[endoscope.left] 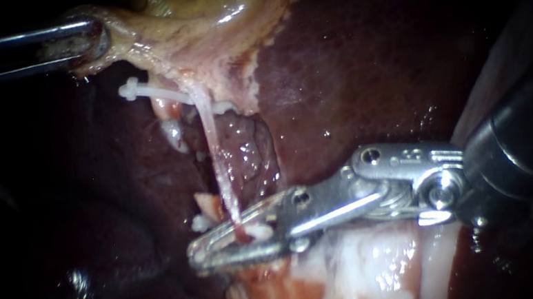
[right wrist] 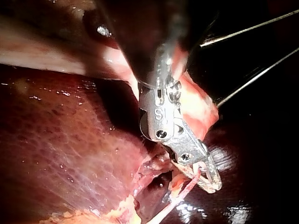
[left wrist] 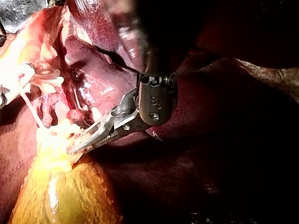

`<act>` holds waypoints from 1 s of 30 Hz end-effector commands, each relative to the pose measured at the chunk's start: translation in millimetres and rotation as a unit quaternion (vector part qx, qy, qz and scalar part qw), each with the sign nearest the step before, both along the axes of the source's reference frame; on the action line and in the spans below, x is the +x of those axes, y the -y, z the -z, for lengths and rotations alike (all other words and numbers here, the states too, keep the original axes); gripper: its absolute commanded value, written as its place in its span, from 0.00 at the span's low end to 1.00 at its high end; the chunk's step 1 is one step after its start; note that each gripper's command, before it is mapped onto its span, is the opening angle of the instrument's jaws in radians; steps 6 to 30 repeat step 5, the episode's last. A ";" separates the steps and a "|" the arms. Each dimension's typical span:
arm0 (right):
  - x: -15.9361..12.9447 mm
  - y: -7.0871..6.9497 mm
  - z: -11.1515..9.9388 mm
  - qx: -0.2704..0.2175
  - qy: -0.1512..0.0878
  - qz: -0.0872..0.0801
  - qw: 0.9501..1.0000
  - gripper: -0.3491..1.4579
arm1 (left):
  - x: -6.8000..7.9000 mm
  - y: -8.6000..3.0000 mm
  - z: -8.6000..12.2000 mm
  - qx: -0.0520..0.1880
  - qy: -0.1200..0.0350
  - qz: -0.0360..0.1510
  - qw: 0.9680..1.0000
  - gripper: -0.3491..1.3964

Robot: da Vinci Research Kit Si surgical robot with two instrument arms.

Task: Clipping first clip right tube

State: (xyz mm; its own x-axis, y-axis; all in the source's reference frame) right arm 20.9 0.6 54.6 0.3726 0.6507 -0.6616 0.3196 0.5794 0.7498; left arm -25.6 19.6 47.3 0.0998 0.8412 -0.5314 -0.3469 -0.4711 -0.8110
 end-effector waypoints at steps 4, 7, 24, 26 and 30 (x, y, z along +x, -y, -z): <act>-0.1 0.0 -0.1 0.000 0.000 0.000 1.000 0.00 | 0.0 0.0 0.0 0.000 0.000 0.000 1.000 0.00; -0.1 0.0 -0.1 0.002 0.002 0.001 1.000 0.00 | 0.0 0.0 0.0 0.000 0.000 0.000 1.000 0.00; -0.1 0.0 -0.1 0.002 0.002 0.001 1.000 0.00 | 0.0 0.0 0.0 0.000 0.000 0.000 1.000 0.00; -0.1 0.0 -0.1 0.002 0.002 0.001 1.000 0.00 | 0.0 0.0 0.0 0.000 0.000 0.000 1.000 0.00; -0.1 0.0 -0.1 0.002 0.002 0.001 1.000 0.00 | 0.0 0.0 0.0 0.000 0.000 0.000 1.000 0.00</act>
